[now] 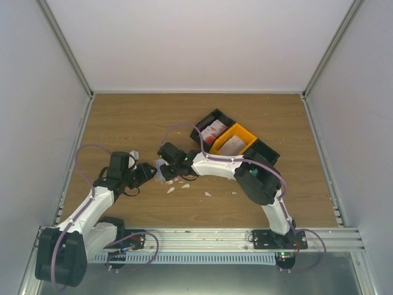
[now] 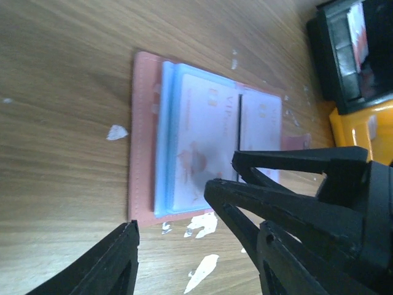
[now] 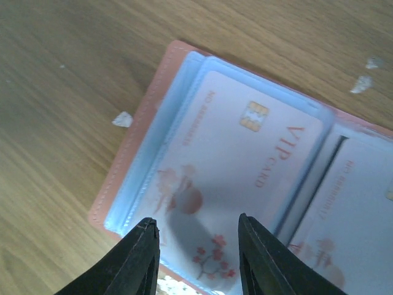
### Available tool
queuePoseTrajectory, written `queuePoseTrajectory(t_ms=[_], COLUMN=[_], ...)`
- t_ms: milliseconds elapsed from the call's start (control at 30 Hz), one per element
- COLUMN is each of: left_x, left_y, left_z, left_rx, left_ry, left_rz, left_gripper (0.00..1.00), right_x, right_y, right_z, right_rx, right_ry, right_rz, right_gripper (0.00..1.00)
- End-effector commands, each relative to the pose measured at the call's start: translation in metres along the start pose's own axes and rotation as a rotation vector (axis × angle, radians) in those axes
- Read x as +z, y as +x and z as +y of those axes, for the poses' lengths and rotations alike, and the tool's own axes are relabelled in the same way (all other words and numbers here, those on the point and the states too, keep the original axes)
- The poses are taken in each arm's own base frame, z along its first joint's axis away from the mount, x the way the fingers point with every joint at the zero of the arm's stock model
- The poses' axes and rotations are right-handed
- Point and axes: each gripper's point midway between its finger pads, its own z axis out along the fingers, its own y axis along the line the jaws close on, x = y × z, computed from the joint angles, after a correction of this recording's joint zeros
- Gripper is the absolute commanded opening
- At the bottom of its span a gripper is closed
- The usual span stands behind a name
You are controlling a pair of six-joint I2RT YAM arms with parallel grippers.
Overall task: Put the credit cards into the card holder
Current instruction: Insert the credit card into the card holder.
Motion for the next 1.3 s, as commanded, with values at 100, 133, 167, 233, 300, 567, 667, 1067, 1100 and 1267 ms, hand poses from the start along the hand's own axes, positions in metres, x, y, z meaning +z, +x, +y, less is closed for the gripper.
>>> queuePoseTrajectory(t_ms=[100,133,167,233,300,567,667,1067,1100,1267], left_x=[0.008,0.011,0.013,0.017,0.02,0.029,0.032,0.046,0.047,0.049], left_y=[-0.01,-0.009,-0.008,-0.007,-0.006,-0.004,-0.003,-0.002,-0.002,-0.003], left_z=[-0.025,-0.025,-0.025,-0.024,-0.024,-0.02,-0.016,-0.012,-0.011,-0.01], left_rx=[0.051,0.049,0.048,0.047,0.049,0.062,0.065,0.086,0.087,0.092], left_ry=[0.147,0.149,0.151,0.157,0.164,0.161,0.147,0.144,0.142,0.138], left_rz=[-0.007,0.002,0.01,0.022,0.031,0.055,0.058,0.088,0.088,0.09], left_gripper=[0.5,0.5,0.49,0.48,0.47,0.43,0.43,0.43,0.43,0.42], right_x=[0.008,0.011,0.012,0.015,0.018,0.022,0.022,0.018,0.018,0.014], right_y=[0.007,0.01,0.012,0.015,0.018,0.034,0.037,0.041,0.04,0.037], right_z=[-0.021,-0.022,-0.022,-0.022,-0.025,-0.04,-0.044,-0.049,-0.049,-0.047], right_rx=[0.048,0.048,0.048,0.048,0.048,0.09,0.103,0.158,0.164,0.196], right_ry=[0.096,0.095,0.091,0.086,0.091,0.117,0.116,0.055,0.041,-0.037], right_rz=[0.027,0.038,0.045,0.06,0.073,0.119,0.128,0.127,0.125,0.115], right_gripper=[0.37,0.37,0.36,0.35,0.33,0.2,0.16,0.02,0.01,0.01])
